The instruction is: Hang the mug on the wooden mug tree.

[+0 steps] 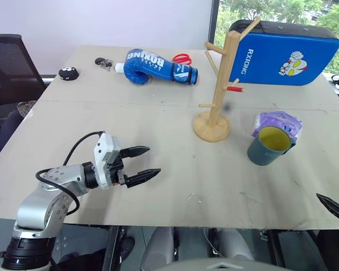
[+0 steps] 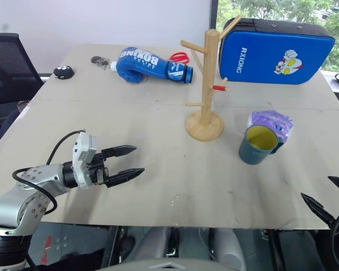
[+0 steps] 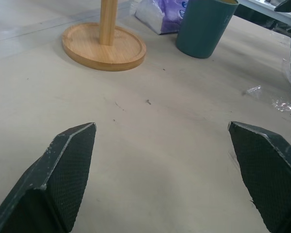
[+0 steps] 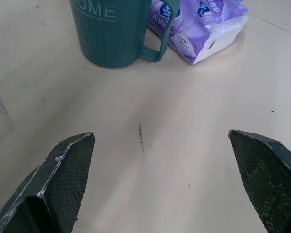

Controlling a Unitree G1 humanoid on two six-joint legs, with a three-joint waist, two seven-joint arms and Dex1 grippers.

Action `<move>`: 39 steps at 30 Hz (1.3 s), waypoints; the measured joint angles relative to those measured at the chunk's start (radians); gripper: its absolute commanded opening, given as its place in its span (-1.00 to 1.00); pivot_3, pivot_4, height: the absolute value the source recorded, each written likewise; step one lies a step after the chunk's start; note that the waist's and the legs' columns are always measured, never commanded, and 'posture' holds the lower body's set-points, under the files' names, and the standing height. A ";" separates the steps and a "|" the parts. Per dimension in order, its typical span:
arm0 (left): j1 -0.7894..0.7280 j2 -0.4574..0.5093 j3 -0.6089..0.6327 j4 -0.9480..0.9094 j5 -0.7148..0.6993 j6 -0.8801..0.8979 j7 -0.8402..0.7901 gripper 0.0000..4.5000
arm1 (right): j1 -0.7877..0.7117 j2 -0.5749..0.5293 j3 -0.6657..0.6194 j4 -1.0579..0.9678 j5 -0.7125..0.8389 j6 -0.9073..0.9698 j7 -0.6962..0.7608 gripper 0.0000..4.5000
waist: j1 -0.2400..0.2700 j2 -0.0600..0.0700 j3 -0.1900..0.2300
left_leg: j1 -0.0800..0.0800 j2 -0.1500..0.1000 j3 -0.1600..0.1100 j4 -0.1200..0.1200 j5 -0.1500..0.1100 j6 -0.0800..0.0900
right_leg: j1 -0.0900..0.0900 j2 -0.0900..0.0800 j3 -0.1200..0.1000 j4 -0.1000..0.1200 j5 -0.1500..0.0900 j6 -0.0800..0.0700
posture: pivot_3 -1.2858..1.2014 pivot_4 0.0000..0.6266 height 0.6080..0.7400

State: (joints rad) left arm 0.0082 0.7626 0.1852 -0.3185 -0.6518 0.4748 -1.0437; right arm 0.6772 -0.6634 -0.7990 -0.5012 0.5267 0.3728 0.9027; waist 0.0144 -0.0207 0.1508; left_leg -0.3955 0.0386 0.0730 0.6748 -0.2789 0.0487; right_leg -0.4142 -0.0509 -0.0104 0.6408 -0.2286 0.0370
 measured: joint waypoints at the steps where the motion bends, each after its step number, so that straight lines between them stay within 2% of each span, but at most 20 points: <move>1: 0.000 0.000 0.000 0.000 0.000 0.000 0.000 1.00 | 0.000 0.000 0.000 0.000 0.000 0.000 0.000 0.99 | 0.000 0.000 0.000 | 0.000 0.000 0.000 0.000 0.000 0.000 | 0.000 0.000 0.000 0.000 0.000 0.000 | 0.03 -0.52 1.00; 2: -0.003 -0.001 0.000 0.000 0.000 0.000 -0.003 1.00 | -0.018 0.002 0.005 -0.008 0.001 0.016 -0.024 0.99 | 0.000 0.000 0.000 | 0.000 0.000 0.000 0.000 0.000 0.000 | 0.000 0.000 0.000 0.000 0.000 0.000 | 0.03 -0.52 1.00; 3: -0.035 -0.013 -0.005 -0.004 -0.013 -0.002 -0.021 1.00 | -0.109 0.038 0.050 -0.049 0.002 0.077 -0.133 0.99 | -0.003 -0.003 0.001 | 0.000 0.001 0.000 0.000 0.000 0.000 | -0.001 -0.001 0.000 0.000 0.001 -0.001 | 0.03 -0.52 1.00; 4: -0.055 -0.022 -0.015 -0.013 -0.021 -0.004 -0.026 1.00 | -0.143 0.052 0.078 -0.071 0.005 0.093 -0.166 0.99 | -0.004 -0.003 0.001 | -0.001 0.002 0.000 0.001 0.000 -0.001 | -0.001 -0.001 -0.001 0.000 0.001 -0.001 | 0.03 -0.52 1.00; 8: -0.089 -0.031 -0.039 -0.133 -0.138 0.005 -0.115 1.00 | -0.303 0.091 0.226 -0.176 -0.018 0.232 -0.395 0.99 | -0.001 0.001 -0.001 | 0.000 0.000 0.001 0.001 0.000 -0.001 | -0.001 -0.001 -0.001 0.001 0.002 -0.003 | 0.03 -0.52 1.00; 14: -0.089 -0.017 -0.043 -0.161 -0.212 0.040 -0.174 1.00 | -0.390 0.121 0.291 -0.128 -0.037 0.291 -0.490 0.99 | 0.000 0.002 -0.001 | -0.002 -0.001 0.000 0.000 0.000 0.000 | -0.001 0.003 0.000 0.000 0.001 -0.002 | 0.03 -0.52 1.00; 19: -0.075 -0.013 -0.039 -0.182 -0.234 0.045 -0.177 1.00 | -0.419 0.140 0.315 -0.018 -0.066 0.250 -0.496 0.99 | -0.002 0.002 -0.001 | -0.001 -0.001 0.001 0.000 0.000 0.000 | -0.001 0.003 0.001 0.001 0.001 -0.001 | 0.03 -0.52 1.00; 22: -0.059 -0.013 -0.038 -0.183 -0.234 0.043 -0.176 1.00 | -0.424 0.141 0.322 0.045 -0.084 0.205 -0.484 0.66 | -0.002 0.002 -0.001 | 0.000 -0.001 0.001 0.000 0.000 0.000 | -0.001 0.004 0.001 0.001 0.000 0.000 | 0.03 -0.52 1.00; 29: -0.051 -0.018 -0.037 -0.187 -0.234 0.040 -0.155 1.00 | -0.495 0.170 0.361 0.167 -0.106 0.122 -0.469 0.66 | -0.003 0.002 -0.001 | 0.000 -0.001 0.001 0.000 0.000 0.000 | 0.000 0.004 0.002 0.001 0.001 -0.001 | 0.03 -0.52 1.00; 39: -0.080 -0.025 -0.037 -0.190 -0.237 0.040 -0.129 1.00 | -0.554 0.197 0.418 0.237 -0.110 0.073 -0.450 0.66 | -0.003 0.002 -0.001 | 0.000 -0.001 0.001 0.000 0.000 0.000 | -0.001 0.004 0.002 0.001 0.001 -0.001 | 0.03 -0.52 1.00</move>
State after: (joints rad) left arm -0.0720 0.7381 0.1479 -0.5084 -0.8885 0.5152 -1.1723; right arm 0.1233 -0.4664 -0.3808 -0.2641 0.4167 0.4458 0.4531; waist 0.0119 -0.0188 0.1502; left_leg -0.3954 0.0375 0.0743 0.6750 -0.2786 0.0486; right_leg -0.4147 -0.0465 -0.0081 0.6421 -0.2276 0.0357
